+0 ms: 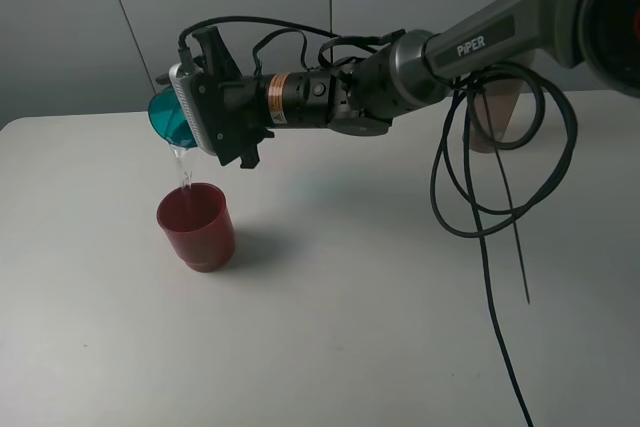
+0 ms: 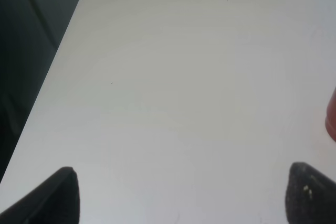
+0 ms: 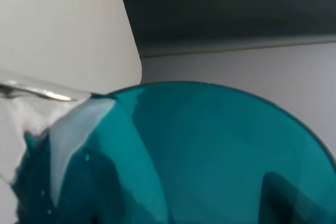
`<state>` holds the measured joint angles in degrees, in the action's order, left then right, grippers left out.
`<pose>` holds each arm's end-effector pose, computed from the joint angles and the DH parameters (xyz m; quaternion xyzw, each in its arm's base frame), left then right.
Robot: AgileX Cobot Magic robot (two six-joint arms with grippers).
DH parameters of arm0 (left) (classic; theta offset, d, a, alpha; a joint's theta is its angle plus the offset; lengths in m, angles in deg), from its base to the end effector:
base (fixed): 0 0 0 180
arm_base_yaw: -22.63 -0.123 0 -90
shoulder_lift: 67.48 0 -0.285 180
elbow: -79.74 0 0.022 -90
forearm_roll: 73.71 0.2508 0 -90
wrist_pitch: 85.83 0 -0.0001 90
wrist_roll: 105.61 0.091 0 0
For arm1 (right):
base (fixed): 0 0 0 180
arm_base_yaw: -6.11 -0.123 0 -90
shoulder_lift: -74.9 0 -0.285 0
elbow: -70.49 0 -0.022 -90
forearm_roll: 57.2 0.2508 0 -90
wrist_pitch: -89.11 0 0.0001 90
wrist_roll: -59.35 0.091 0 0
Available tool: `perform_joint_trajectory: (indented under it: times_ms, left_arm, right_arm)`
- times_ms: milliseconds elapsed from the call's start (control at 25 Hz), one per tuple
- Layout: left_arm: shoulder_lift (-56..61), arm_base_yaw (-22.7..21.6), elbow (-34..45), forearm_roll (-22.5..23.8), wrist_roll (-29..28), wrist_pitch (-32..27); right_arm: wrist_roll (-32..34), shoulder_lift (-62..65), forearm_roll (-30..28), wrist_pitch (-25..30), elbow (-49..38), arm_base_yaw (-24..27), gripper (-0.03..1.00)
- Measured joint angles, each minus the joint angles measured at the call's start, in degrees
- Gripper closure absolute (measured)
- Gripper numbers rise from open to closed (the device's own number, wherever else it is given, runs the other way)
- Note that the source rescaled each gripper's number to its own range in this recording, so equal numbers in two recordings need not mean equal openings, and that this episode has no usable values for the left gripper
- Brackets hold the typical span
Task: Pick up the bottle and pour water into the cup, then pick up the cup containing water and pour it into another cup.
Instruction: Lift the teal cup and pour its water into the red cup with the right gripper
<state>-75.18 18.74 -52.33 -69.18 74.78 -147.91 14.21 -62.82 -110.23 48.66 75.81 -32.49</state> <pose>-0.0079 0.0058 0.2787 -0.0283 0.8547 0.0587 0.5150 0.3504 0.3400 0.1413 -0.7612 0.1817 -0.0633 0.6193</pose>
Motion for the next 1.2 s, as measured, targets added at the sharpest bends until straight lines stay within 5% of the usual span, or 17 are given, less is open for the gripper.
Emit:
perform_joint_trajectory:
  times_ms: [1200]
  left_arm:
    - [0.00, 0.00, 0.00, 0.00, 0.00, 0.00]
  right_arm:
    - [-12.92, 0.00, -0.29, -9.74, 0.26, 0.00, 0.94]
